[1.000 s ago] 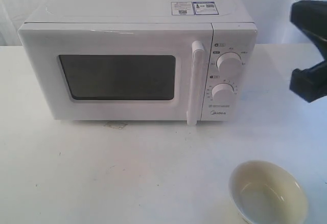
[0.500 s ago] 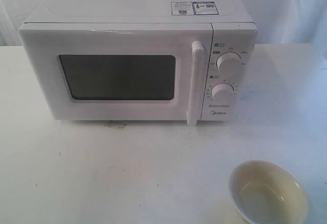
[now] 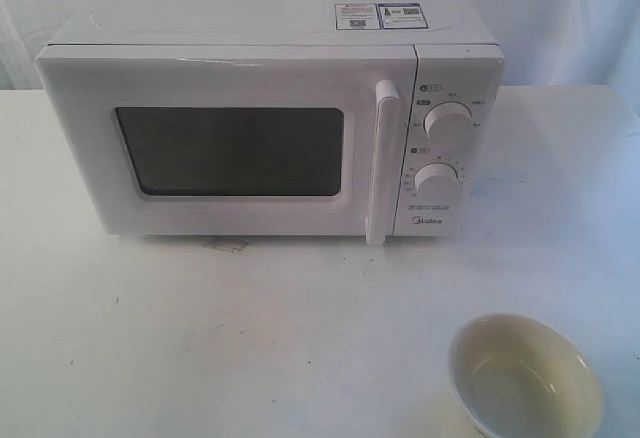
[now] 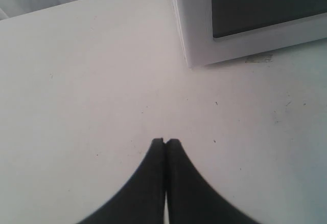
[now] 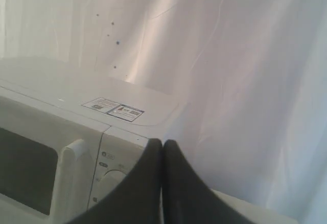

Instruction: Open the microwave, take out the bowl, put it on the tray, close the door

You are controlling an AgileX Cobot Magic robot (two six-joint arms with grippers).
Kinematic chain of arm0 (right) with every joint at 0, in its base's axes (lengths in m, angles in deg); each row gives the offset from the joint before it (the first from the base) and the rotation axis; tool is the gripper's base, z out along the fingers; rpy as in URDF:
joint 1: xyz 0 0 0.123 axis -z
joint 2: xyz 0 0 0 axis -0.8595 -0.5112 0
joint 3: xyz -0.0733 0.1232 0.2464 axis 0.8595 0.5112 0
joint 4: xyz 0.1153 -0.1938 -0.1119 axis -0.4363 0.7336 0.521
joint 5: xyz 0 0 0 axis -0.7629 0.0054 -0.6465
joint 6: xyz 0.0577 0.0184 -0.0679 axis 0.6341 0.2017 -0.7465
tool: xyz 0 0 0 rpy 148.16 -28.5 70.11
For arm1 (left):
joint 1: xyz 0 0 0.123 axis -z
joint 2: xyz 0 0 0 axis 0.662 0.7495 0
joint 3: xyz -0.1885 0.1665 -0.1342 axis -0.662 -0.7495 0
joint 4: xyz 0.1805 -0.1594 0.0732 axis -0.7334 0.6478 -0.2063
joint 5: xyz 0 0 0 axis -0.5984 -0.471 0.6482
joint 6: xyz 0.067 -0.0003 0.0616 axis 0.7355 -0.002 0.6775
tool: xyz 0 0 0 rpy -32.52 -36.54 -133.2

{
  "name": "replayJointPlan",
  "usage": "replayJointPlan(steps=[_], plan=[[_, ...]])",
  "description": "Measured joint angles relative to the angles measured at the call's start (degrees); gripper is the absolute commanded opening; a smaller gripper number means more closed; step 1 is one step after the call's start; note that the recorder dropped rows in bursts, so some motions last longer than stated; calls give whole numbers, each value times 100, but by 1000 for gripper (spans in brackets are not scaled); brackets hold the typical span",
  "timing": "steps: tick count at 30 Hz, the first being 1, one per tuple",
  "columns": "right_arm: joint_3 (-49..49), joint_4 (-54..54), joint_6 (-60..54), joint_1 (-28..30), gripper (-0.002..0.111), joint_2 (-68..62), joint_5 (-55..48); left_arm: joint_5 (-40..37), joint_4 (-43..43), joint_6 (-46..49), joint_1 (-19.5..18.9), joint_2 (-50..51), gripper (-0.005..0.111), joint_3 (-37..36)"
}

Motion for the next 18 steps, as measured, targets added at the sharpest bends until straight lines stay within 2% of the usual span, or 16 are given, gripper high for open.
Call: replayJointPlan(steps=[2,4,5,6,8,15,18], plan=[[0,-341,-124,0,0,0,94,0,0,0,0,0,0,0],[0,-2424,-1722,0,0,0,63,0,0,0,0,0,0,0],[3,-3092,-2391,0,0,0,63,0,0,0,0,0,0,0],[48,-4287,-3728,0,0,0,57,0,0,0,0,0,0,0],[165,-5168,-4830,0,0,60,47,0,0,0,0,0,0,0],[603,-5893,-5451,0,0,547,40,0,0,0,0,0,0,0],[801,-6544,-6224,0,0,706,32,0,0,0,0,0,0,0]])
